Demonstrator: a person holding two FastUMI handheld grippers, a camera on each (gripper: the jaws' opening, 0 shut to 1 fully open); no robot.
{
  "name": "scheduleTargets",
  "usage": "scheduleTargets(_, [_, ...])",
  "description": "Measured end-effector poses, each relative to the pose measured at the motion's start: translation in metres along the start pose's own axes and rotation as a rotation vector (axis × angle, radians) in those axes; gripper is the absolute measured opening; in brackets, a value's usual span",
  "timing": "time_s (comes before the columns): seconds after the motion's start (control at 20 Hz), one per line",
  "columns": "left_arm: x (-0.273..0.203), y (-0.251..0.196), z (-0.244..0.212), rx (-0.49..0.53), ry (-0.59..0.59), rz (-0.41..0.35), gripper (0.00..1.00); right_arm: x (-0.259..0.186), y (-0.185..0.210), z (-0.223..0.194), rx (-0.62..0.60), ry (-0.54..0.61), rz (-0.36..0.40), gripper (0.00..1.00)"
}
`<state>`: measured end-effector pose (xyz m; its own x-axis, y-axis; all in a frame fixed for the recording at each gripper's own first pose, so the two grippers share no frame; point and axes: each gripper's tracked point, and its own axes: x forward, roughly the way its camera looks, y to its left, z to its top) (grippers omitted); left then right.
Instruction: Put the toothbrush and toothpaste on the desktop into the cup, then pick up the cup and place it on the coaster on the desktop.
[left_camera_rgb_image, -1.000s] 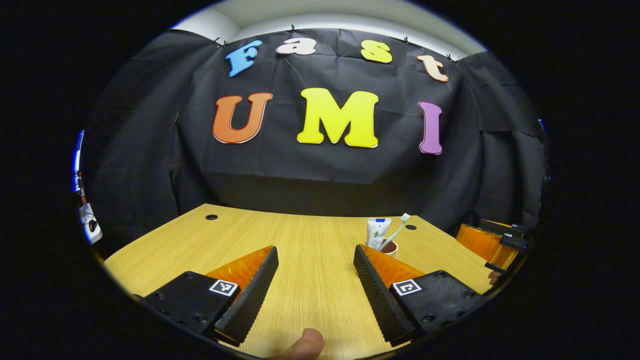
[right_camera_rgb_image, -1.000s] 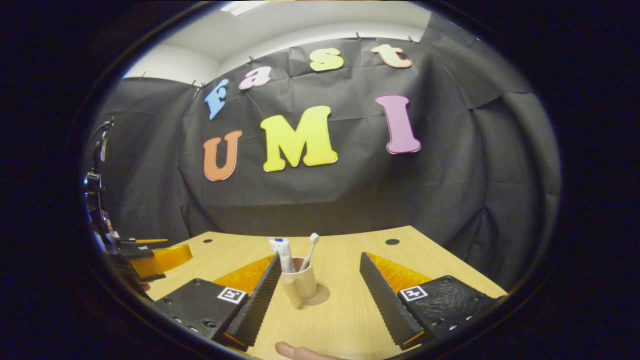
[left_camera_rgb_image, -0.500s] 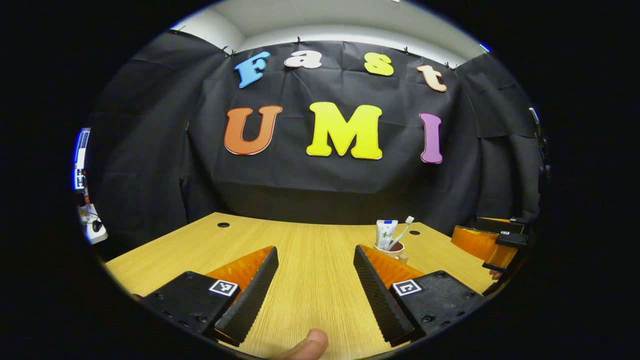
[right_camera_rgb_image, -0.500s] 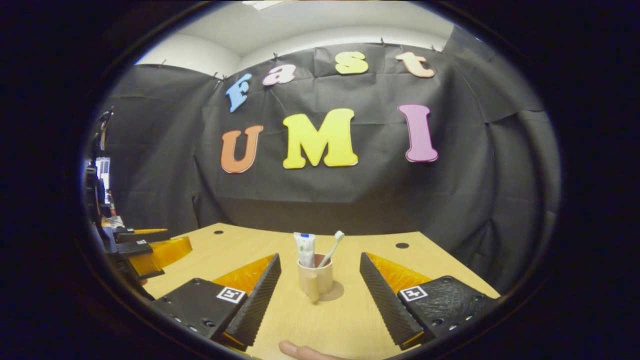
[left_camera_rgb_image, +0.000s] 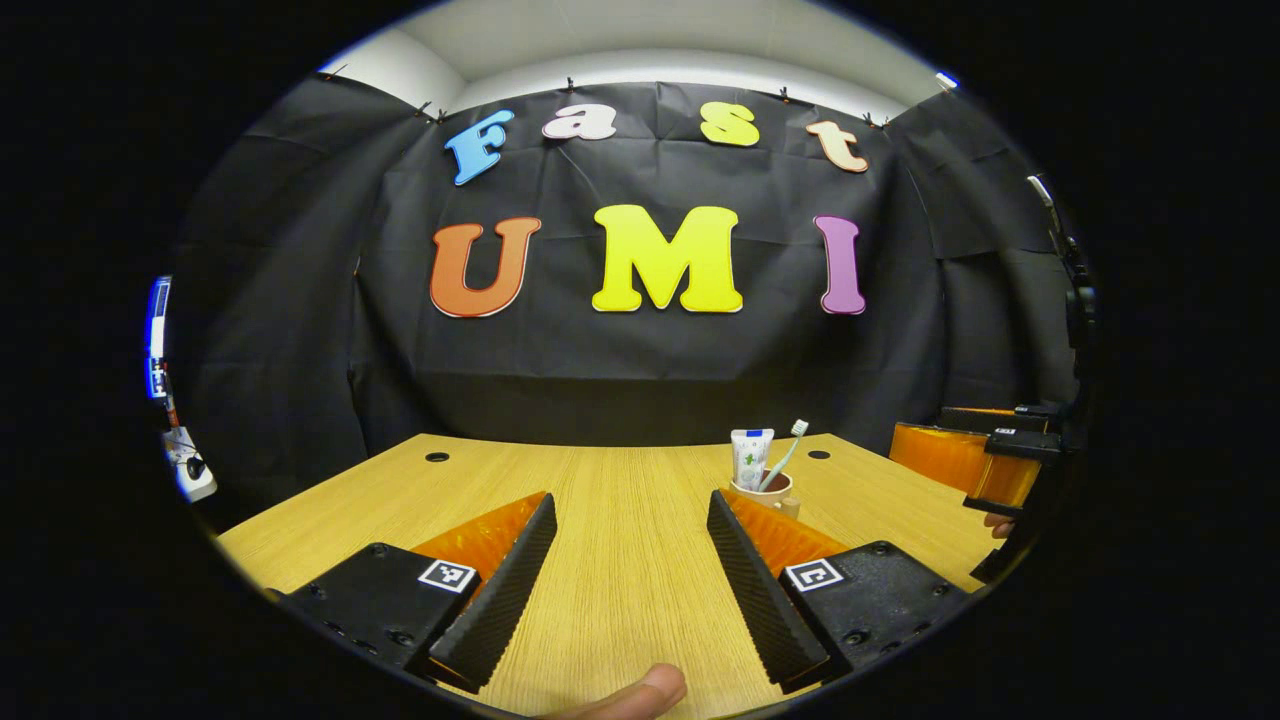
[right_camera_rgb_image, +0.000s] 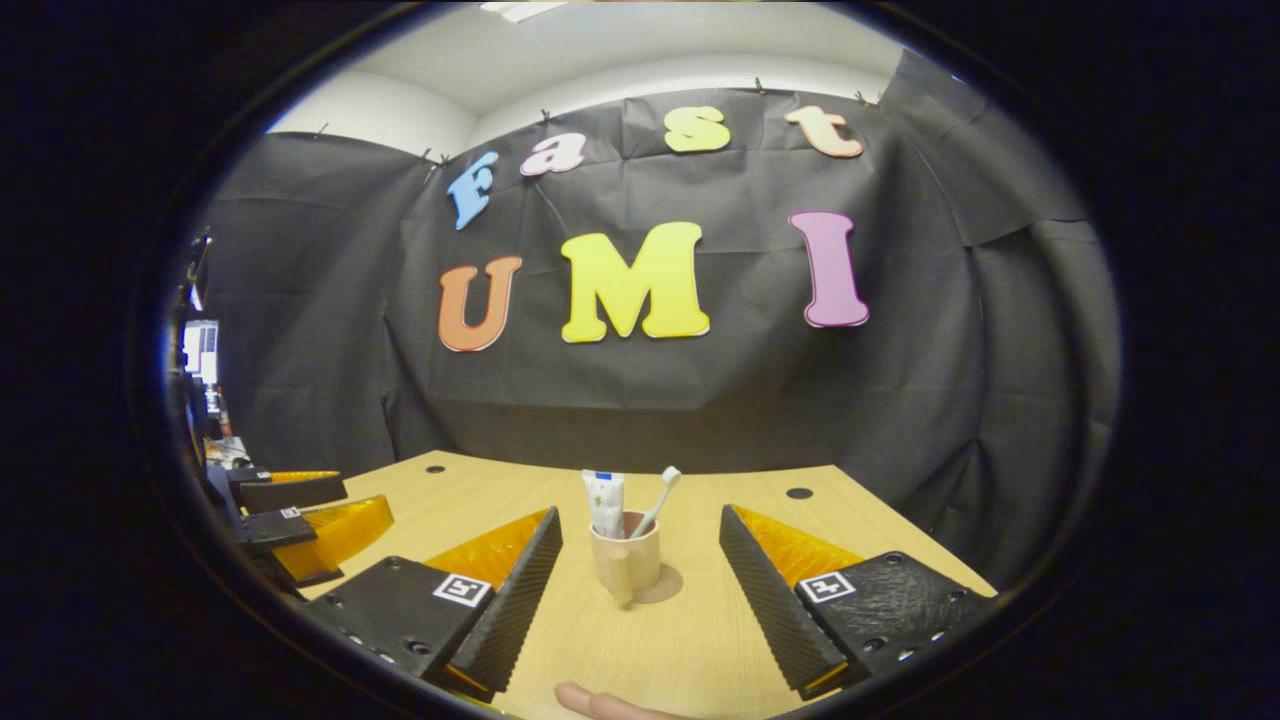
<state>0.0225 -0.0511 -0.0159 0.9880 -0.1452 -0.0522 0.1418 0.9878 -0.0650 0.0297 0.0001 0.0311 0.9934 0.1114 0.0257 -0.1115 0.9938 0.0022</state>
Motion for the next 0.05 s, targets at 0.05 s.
scheduleTargets(0.05, [0.0012,-0.0018,-0.002,-0.004,0.005,-0.004,0.96,0.0003,-0.0002,-0.0006,-0.005,0.001,-0.001,0.96])
